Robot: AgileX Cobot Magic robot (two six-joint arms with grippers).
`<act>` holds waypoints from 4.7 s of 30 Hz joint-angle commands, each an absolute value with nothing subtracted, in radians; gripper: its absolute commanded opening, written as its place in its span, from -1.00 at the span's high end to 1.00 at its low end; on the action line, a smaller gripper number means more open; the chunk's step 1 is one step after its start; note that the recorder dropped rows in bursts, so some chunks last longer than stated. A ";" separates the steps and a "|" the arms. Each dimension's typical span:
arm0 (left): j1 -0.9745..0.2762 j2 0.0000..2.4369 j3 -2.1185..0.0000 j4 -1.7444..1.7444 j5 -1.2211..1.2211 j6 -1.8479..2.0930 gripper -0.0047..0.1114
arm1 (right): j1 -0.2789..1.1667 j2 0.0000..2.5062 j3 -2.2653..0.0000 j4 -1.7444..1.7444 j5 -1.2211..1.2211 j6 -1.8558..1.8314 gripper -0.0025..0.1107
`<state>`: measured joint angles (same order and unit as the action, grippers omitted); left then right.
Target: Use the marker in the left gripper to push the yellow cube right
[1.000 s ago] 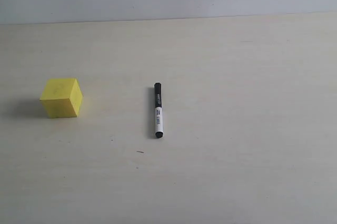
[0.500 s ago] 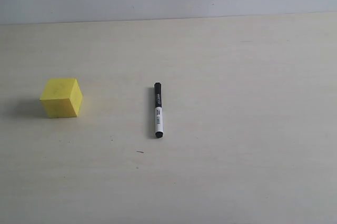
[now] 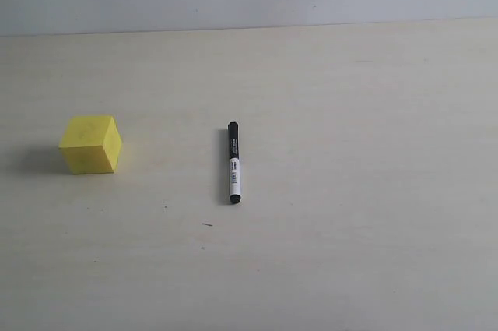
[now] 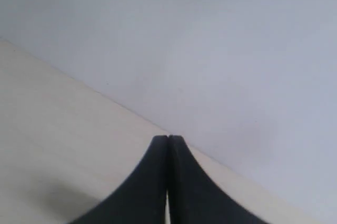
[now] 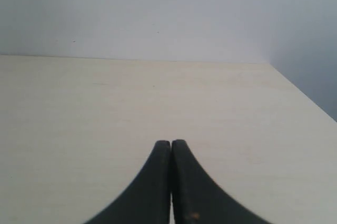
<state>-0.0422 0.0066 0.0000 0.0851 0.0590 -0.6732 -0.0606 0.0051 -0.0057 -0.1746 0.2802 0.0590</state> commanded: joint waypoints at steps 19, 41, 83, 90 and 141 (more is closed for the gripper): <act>-0.242 1.200 -0.917 -0.450 0.915 0.049 0.92 | -0.067 0.000 0.000 -0.175 0.267 0.053 0.96; -0.807 2.061 -1.649 0.034 1.119 -0.558 0.92 | -0.067 0.000 0.000 -0.175 0.267 0.053 0.96; -0.807 2.248 -1.641 0.092 1.011 -0.734 0.27 | -0.067 0.000 0.000 -0.175 0.267 0.053 0.96; -0.807 2.253 -1.641 0.092 1.011 -0.734 0.27 | -0.067 0.000 0.000 -0.175 0.267 0.053 0.96; -0.062 1.544 -0.983 0.398 0.778 0.568 0.92 | -0.067 0.000 0.000 -0.175 0.267 0.053 0.96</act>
<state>-0.1300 1.4936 -0.9889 0.3848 0.8375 0.3766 -0.0606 0.0051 -0.0057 -0.1746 0.2802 0.0590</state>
